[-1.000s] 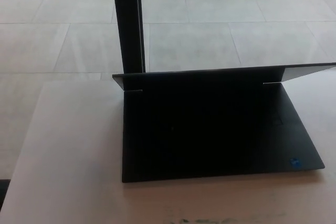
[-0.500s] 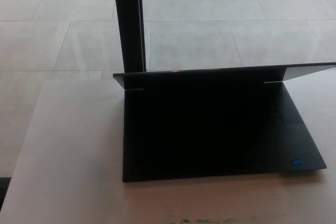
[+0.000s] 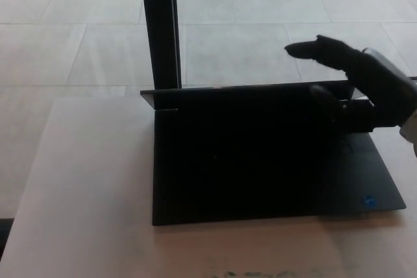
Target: The robot uses its right hand to push down on the lid of a laptop kept in the middle of the desk to close it
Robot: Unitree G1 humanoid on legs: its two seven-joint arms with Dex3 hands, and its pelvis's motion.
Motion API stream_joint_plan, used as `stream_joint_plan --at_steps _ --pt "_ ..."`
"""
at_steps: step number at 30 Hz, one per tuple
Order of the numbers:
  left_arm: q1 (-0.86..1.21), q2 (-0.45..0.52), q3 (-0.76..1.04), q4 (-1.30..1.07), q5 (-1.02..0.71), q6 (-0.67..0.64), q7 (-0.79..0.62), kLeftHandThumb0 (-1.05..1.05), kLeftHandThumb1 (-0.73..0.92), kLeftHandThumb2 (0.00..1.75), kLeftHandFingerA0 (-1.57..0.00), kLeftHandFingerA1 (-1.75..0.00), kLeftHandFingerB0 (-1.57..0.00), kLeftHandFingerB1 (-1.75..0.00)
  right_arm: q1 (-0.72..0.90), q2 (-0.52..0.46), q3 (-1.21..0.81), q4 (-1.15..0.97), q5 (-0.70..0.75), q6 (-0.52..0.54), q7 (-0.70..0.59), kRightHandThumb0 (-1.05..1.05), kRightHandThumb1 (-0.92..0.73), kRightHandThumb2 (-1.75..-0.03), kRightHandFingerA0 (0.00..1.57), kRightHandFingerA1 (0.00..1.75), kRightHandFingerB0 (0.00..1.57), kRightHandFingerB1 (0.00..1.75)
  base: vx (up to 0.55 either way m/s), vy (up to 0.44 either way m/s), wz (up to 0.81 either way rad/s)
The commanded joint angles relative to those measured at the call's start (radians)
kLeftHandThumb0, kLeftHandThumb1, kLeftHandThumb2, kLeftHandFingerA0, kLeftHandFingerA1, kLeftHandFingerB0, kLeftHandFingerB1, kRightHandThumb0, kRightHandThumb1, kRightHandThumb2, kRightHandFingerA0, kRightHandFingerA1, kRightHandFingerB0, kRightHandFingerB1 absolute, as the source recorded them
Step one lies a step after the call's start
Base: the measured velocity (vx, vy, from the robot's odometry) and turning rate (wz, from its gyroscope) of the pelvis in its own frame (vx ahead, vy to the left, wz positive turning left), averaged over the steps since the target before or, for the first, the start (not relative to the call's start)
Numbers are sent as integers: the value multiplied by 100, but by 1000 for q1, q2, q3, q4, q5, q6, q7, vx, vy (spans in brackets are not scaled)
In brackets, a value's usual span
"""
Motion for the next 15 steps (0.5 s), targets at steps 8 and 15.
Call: stream_joint_plan --at_steps 8,15 --pt "-16 58 -6 13 -42 54 -38 -94 90 67 -21 -54 -19 -46 15 -26 184 131 -323 -82 -21 -95 -83 -84 18 53 31 39 0 0 0" --pt "-10 60 -15 12 -18 37 -35 -94 91 67 -24 -54 -20 -45 48 -71 253 182 -424 -142 -68 -92 -91 -79 17 53 27 39 0 0 0"
